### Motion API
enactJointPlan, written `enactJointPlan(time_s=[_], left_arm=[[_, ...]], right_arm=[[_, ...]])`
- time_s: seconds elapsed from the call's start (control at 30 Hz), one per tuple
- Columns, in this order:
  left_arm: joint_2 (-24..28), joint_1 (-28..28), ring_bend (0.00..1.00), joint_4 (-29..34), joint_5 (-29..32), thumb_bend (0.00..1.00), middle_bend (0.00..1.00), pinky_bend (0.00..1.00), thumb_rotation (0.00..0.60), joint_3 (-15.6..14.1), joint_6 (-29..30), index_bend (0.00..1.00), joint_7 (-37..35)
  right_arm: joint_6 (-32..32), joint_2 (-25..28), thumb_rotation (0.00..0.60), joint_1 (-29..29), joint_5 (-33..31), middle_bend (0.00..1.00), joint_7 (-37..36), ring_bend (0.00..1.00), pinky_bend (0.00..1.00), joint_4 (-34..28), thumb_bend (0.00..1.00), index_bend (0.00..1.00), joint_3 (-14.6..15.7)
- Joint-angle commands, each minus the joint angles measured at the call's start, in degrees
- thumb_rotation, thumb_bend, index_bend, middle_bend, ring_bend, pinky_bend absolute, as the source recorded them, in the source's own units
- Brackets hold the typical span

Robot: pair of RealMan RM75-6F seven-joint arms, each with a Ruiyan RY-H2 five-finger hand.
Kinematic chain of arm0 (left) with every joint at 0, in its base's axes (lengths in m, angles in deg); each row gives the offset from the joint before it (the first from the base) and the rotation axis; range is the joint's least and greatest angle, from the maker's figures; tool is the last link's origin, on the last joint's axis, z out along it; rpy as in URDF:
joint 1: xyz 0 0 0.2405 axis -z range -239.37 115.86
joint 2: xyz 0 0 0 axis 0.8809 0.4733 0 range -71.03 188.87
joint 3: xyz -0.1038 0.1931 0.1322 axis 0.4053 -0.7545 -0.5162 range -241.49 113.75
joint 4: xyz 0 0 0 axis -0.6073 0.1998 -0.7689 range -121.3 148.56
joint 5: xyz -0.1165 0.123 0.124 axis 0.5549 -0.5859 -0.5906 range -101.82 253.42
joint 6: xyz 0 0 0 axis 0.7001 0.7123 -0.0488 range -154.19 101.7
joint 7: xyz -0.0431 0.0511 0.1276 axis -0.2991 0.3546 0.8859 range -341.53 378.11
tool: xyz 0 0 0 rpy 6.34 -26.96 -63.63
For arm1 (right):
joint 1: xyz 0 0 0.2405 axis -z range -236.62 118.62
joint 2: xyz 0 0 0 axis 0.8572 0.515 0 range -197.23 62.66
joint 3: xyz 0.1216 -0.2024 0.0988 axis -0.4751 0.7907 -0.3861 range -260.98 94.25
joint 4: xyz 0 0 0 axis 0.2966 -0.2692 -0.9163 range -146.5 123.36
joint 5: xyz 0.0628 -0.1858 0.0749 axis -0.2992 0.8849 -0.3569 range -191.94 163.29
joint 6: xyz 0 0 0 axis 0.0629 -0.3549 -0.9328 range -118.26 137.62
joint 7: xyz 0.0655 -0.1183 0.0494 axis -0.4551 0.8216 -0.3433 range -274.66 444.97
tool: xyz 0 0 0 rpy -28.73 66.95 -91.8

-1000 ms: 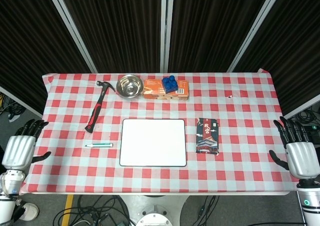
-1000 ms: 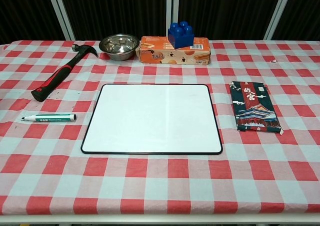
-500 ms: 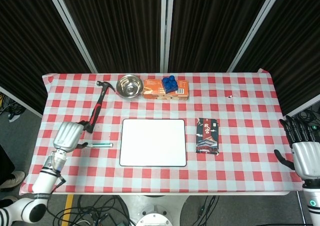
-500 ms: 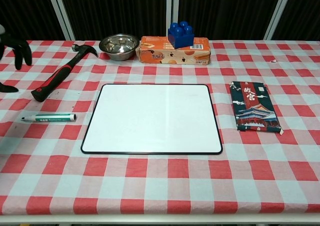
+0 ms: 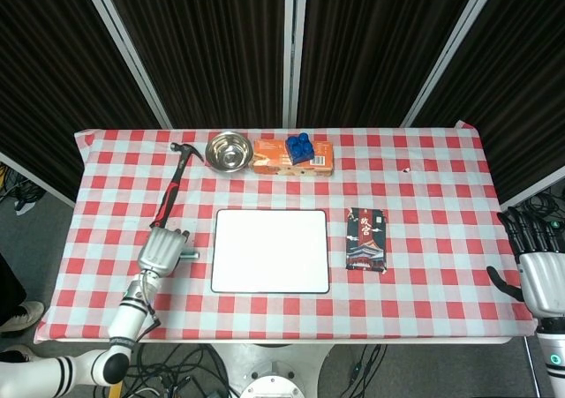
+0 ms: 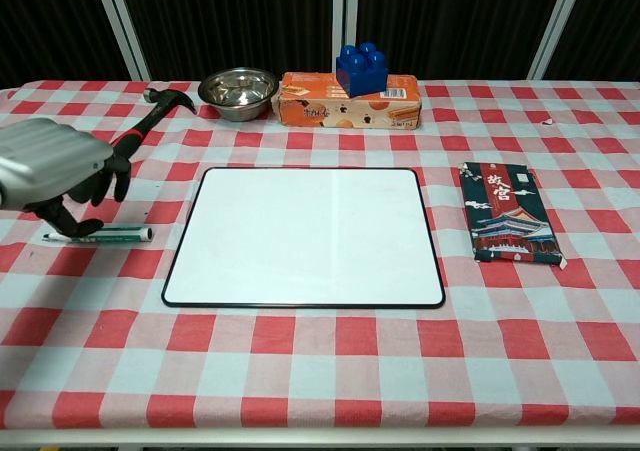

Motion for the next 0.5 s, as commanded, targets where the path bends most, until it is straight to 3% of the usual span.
enactJointPlan(time_s=[0.03,0.5], left_arm=[[-2.2,1.5,0.74,-0.4,4.0,0.31,0.49,0.99,0.600,0.2,-0.2,0.43,2.4],[-4.7,3.4,0.75,-3.2,9.0,0.31,0.51,0.99,0.600,-0.7,0.5,0.43,3.5]], right_arm=[[0.1,0.0,0.600,0.1,0.0,0.02,-0.3,0.00,0.05,0.2,0.16,0.00,0.1],[-0.3,-0.3,0.600,0.2,-0.4,0.02,-0.8,0.00,0.05,0.7,0.16,0.00,0.2]])
